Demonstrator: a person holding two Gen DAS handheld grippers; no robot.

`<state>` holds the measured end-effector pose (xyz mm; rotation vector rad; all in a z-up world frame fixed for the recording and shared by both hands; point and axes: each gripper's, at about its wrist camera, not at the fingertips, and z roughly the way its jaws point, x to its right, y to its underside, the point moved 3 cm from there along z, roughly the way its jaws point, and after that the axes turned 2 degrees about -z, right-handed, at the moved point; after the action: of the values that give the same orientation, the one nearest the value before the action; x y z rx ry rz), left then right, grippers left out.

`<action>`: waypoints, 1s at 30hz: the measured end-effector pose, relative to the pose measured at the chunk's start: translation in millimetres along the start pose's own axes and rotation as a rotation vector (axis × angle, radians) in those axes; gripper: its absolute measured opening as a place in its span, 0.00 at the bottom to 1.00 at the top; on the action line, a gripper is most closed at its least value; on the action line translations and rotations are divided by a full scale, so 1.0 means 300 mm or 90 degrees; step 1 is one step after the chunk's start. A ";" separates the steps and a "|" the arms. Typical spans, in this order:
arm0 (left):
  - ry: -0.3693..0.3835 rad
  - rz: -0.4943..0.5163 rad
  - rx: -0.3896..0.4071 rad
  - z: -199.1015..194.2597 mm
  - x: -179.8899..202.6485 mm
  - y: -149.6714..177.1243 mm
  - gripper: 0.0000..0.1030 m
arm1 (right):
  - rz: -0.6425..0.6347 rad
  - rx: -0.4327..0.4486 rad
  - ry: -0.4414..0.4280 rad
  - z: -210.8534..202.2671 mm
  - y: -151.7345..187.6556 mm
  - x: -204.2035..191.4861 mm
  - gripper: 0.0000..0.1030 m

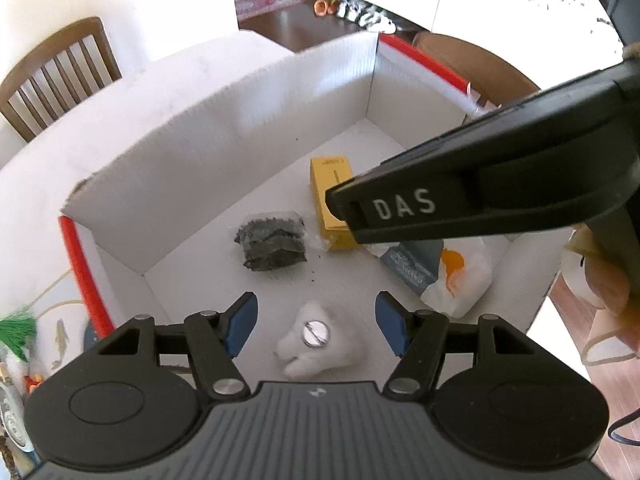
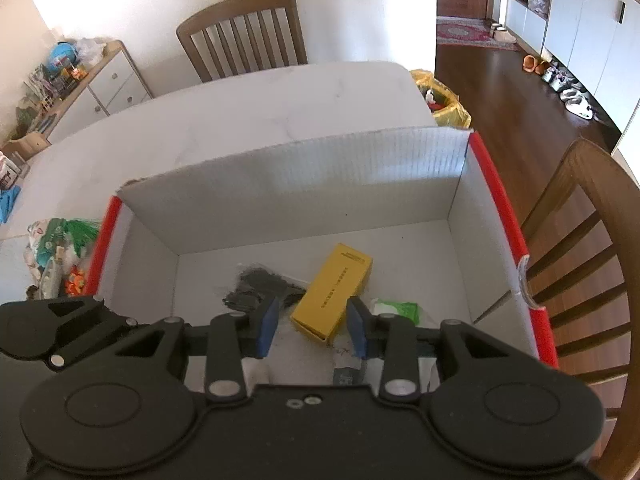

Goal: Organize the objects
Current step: 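Open both tools to release the toy and yellow box into the box, then move both tools back toward the remaining pile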

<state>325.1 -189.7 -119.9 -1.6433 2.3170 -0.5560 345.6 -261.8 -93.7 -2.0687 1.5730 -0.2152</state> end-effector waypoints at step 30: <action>0.033 -0.047 0.183 -0.412 -0.171 0.097 0.66 | 0.004 0.141 -0.021 -0.305 0.090 -0.222 0.51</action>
<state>266.8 -112.5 -23.0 -1.5977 2.0980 -0.9097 262.7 -233.1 -17.1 -1.8866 1.4649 -0.3353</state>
